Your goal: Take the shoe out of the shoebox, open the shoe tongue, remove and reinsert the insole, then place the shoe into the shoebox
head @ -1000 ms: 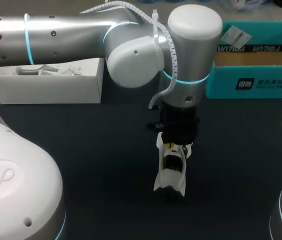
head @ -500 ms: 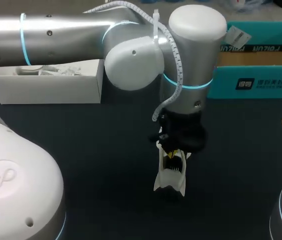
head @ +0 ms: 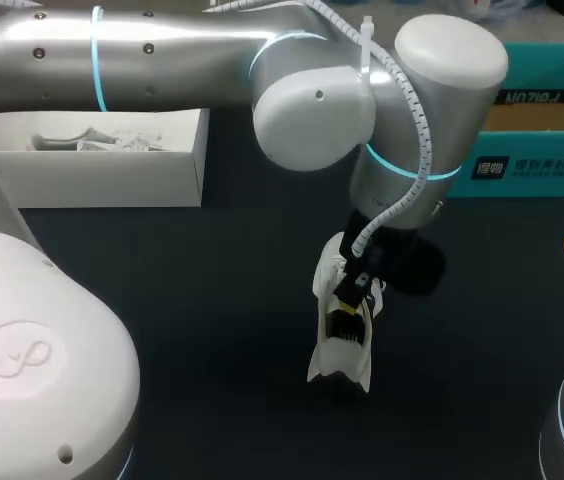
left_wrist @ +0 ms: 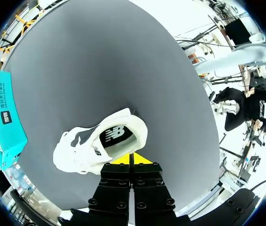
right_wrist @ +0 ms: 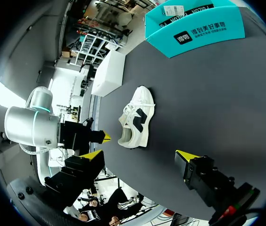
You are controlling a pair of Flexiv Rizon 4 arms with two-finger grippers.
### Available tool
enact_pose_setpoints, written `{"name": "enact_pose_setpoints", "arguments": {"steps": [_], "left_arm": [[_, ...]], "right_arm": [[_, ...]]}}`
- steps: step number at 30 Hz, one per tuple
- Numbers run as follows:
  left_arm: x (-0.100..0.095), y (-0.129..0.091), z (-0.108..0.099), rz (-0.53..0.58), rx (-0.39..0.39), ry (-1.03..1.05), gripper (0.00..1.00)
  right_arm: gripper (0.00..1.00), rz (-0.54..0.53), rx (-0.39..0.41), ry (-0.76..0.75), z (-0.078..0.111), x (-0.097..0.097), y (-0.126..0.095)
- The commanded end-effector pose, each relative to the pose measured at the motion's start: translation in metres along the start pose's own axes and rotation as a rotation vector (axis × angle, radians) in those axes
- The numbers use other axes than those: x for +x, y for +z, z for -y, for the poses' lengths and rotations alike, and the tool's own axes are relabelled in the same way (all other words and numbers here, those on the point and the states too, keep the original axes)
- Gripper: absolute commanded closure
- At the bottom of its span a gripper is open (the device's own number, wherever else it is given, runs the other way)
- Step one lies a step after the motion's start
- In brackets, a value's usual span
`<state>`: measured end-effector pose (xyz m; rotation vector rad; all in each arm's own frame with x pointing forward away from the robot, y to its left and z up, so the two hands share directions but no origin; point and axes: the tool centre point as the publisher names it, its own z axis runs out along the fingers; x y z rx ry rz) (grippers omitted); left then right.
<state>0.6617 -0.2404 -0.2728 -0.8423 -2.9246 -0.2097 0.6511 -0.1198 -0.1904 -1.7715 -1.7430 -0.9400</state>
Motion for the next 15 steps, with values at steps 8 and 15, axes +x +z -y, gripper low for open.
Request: {"name": "enact_pose_setpoints", "arguments": {"steps": [8, 15], "left_arm": [[0.006, 0.031, 0.003, 0.087, 0.309, -0.375, 1.0], [0.023, 0.034, 0.011, 0.101, 0.215, -0.263, 0.19]], "right_arm": [[0.0, 0.002, -0.002, 0.0, 0.002, 0.0, 0.0], [0.0, 0.002, -0.002, 0.0, 0.002, 0.0, 0.0]]}}
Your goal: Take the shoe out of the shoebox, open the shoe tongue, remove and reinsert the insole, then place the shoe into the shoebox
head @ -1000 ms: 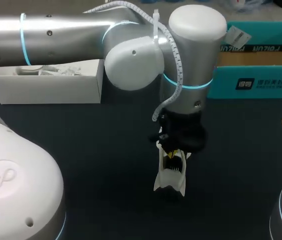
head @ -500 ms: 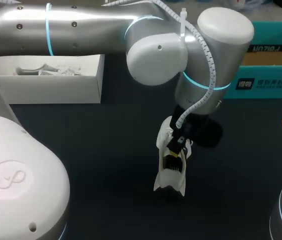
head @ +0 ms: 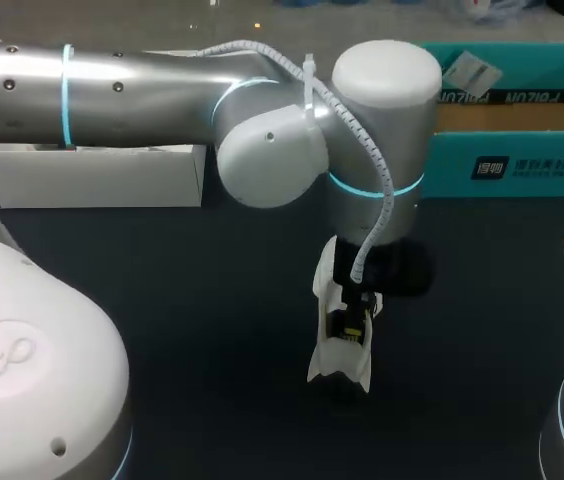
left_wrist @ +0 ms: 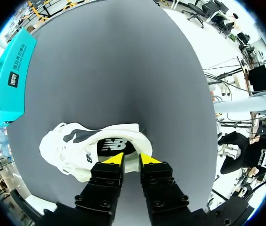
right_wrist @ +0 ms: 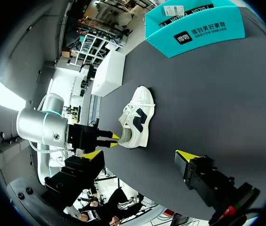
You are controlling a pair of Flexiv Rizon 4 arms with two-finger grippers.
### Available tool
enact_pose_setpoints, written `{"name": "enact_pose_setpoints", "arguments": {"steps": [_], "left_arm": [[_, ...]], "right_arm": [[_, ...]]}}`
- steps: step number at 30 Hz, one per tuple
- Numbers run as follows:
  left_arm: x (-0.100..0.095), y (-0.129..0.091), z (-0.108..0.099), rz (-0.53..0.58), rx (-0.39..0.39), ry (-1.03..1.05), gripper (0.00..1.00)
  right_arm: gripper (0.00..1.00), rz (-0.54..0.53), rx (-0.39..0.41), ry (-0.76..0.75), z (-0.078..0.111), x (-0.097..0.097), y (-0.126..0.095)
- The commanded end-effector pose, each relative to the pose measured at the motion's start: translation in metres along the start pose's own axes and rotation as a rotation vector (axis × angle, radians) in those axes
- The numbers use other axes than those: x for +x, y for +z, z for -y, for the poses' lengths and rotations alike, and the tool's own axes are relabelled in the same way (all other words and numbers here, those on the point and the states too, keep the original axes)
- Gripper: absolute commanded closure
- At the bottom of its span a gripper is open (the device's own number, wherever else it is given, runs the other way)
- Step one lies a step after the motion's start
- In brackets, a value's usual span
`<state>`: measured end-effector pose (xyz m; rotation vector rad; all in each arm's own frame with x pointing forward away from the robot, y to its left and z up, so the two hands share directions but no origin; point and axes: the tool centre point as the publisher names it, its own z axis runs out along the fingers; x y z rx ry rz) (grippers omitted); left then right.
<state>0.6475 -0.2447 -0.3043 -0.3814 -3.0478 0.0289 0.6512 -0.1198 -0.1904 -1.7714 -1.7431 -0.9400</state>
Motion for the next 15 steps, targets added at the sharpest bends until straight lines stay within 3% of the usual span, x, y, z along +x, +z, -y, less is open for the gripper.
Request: {"name": "enact_pose_setpoints", "arguments": {"steps": [1, 6, 15], "left_arm": [[0.016, 0.004, -0.009, 0.038, 0.068, 0.068, 0.16], [0.019, 0.011, -0.007, 0.023, 0.029, 0.151, 0.0], [0.021, 0.03, -0.003, 0.047, 0.005, 0.134, 0.0]], "right_arm": [[0.0, 0.002, -0.002, 0.0, 0.002, 0.0, 0.0], [0.0, 0.002, -0.002, 0.0, 0.002, 0.0, 0.0], [0.0, 0.002, -0.002, 0.0, 0.002, 0.0, 0.0]]}}
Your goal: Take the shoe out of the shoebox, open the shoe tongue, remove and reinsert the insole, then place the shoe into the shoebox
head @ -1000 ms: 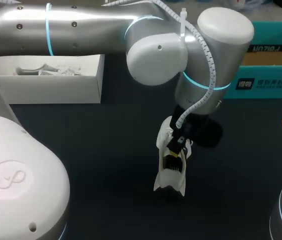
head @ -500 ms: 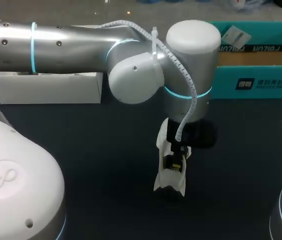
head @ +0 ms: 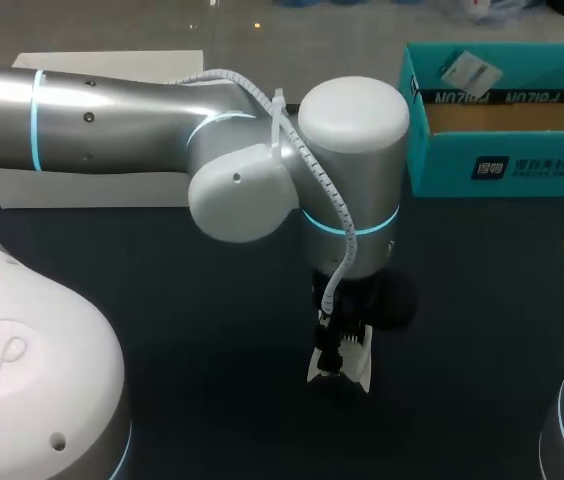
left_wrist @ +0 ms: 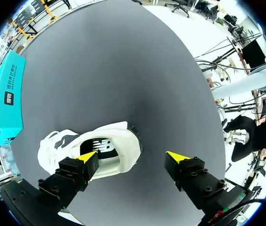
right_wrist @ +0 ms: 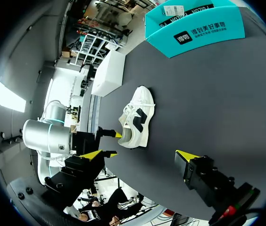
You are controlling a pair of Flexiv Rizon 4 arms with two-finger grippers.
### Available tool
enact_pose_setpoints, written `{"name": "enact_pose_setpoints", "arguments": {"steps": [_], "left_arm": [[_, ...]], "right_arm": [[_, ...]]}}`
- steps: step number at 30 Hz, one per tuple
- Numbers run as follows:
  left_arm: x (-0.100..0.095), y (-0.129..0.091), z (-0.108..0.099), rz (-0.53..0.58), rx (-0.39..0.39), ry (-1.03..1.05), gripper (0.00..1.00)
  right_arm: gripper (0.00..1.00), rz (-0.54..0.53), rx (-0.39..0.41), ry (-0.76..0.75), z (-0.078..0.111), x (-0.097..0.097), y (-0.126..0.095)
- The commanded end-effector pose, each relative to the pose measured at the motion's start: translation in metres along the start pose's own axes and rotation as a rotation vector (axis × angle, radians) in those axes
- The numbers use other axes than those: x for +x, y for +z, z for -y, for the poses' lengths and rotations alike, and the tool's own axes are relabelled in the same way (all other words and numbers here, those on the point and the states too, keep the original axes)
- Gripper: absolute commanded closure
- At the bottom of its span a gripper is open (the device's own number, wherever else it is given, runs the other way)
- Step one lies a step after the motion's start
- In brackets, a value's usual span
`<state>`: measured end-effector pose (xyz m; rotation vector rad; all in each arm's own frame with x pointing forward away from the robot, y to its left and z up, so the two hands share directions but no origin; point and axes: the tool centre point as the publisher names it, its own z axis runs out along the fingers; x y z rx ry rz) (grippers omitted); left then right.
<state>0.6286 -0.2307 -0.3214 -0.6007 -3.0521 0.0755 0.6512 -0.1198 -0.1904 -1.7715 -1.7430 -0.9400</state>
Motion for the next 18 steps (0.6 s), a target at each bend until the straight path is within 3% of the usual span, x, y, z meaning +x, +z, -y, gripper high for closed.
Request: {"name": "enact_pose_setpoints", "arguments": {"steps": [1, 6, 8, 10, 18], "left_arm": [[0.0, 0.013, 0.007, 0.009, -0.017, -0.008, 0.0], [-0.006, 0.025, 0.009, 0.008, -0.053, -0.036, 0.0], [-0.007, 0.031, 0.009, -0.004, -0.039, -0.031, 0.16], [-0.007, 0.038, 0.009, -0.022, -0.047, -0.038, 0.25], [-0.003, 0.057, 0.01, -0.056, -0.063, -0.068, 0.32]], "right_arm": [[0.0, 0.002, -0.002, 0.0, 0.002, 0.0, 0.0], [0.0, 0.002, -0.002, 0.0, 0.002, 0.0, 0.0], [0.0, 0.002, -0.002, 0.0, 0.002, 0.0, 0.0], [0.0, 0.002, -0.002, 0.0, 0.002, 0.0, 0.0], [0.0, 0.002, -0.002, 0.0, 0.002, 0.0, 0.0]]}}
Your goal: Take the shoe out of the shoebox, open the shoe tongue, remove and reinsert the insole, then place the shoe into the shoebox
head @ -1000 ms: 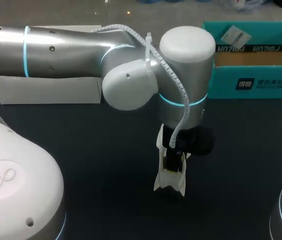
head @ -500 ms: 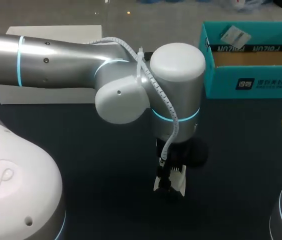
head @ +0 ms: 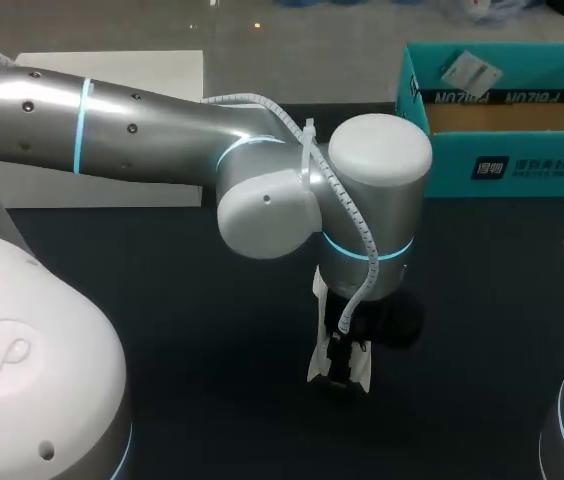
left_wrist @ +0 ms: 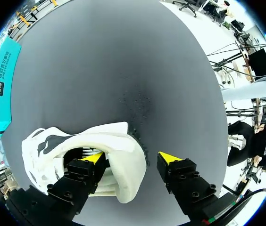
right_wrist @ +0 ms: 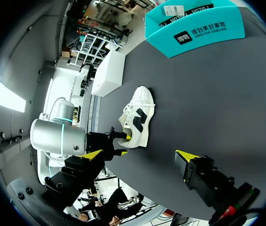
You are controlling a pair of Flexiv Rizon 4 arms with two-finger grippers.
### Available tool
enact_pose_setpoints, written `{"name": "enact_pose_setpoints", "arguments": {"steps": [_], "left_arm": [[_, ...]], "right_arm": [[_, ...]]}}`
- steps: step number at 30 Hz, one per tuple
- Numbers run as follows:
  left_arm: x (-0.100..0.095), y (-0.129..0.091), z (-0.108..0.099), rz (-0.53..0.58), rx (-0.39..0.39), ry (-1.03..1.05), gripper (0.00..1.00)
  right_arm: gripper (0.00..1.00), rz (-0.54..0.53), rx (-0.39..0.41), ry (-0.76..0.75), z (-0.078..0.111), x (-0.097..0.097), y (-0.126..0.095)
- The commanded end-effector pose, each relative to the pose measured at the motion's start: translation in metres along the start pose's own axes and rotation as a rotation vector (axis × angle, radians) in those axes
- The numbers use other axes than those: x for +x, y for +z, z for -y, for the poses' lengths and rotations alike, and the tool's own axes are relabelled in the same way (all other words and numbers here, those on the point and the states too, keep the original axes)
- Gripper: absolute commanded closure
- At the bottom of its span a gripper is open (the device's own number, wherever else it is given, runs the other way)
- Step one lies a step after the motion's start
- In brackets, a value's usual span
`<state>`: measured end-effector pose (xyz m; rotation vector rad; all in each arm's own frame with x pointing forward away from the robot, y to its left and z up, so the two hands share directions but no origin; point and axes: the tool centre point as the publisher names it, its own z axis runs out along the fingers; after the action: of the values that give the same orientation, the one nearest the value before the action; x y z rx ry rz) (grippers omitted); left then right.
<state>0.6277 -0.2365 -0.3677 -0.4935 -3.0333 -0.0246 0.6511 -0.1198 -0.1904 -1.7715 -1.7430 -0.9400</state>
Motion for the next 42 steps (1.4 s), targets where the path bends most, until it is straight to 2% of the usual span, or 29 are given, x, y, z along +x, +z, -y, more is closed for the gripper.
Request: {"name": "enact_pose_setpoints", "arguments": {"steps": [1, 3, 5, 8, 9, 13, 14, 15, 16, 19, 22, 27, 28, 31, 33, 36, 42], "left_arm": [[0.001, 0.011, 0.008, -0.011, -0.014, -0.003, 0.31], [0.003, 0.013, 0.009, -0.015, -0.016, -0.003, 0.27], [0.004, 0.015, 0.01, -0.02, -0.019, -0.006, 0.28], [0.006, 0.019, 0.008, -0.038, -0.015, -0.024, 0.39], [0.007, 0.02, 0.007, -0.039, -0.014, -0.024, 0.53], [0.013, 0.019, 0.002, -0.045, -0.017, -0.042, 0.62], [0.014, 0.018, 0.001, -0.045, -0.022, -0.049, 0.7], [0.016, 0.017, 0.0, -0.043, -0.025, -0.056, 0.89], [0.017, 0.016, -0.001, -0.042, -0.028, -0.062, 1.0], [0.021, 0.006, -0.002, -0.044, -0.028, -0.083, 1.0], [0.027, -0.013, -0.003, -0.025, -0.038, -0.1, 1.0], [0.035, -0.057, -0.007, 0.023, -0.036, -0.149, 1.0], [0.035, -0.068, -0.008, 0.011, -0.057, -0.177, 1.0], [0.03, -0.096, -0.016, -0.053, -0.045, -0.379, 1.0], [0.03, -0.115, -0.022, -0.046, -0.026, -0.468, 1.0], [0.029, -0.141, -0.03, -0.021, 0.014, -0.517, 1.0], [0.018, -0.172, -0.039, 0.021, 0.007, -0.545, 1.0]], "right_arm": [[0.0, 0.002, -0.002, 0.0, 0.002, 0.0, 0.0], [0.0, 0.002, -0.002, 0.0, 0.002, 0.0, 0.0], [0.0, 0.002, -0.002, 0.0, 0.002, 0.0, 0.0], [0.0, 0.002, -0.002, 0.0, 0.002, 0.0, 0.0], [0.0, 0.002, -0.002, 0.0, 0.002, 0.0, 0.0], [0.0, 0.002, -0.002, 0.0, 0.002, 0.0, 0.0], [0.0, 0.002, -0.002, 0.0, 0.002, 0.0, 0.0], [0.0, 0.002, -0.002, 0.0, 0.002, 0.0, 0.0], [0.0, 0.002, -0.002, 0.0, 0.002, 0.0, 0.0], [0.0, 0.002, -0.002, 0.0, 0.002, 0.0, 0.0], [0.0, 0.002, -0.002, 0.0, 0.002, 0.0, 0.0], [0.0, 0.002, -0.002, 0.0, 0.002, 0.0, 0.0], [0.0, 0.002, -0.002, 0.0, 0.002, 0.0, 0.0], [0.0, 0.002, -0.002, 0.0, 0.002, 0.0, 0.0], [0.0, 0.002, -0.002, 0.0, 0.002, 0.0, 0.0], [0.0, 0.002, -0.002, 0.0, 0.002, 0.0, 0.0], [0.0, 0.002, -0.002, 0.0, 0.002, 0.0, 0.0]]}}
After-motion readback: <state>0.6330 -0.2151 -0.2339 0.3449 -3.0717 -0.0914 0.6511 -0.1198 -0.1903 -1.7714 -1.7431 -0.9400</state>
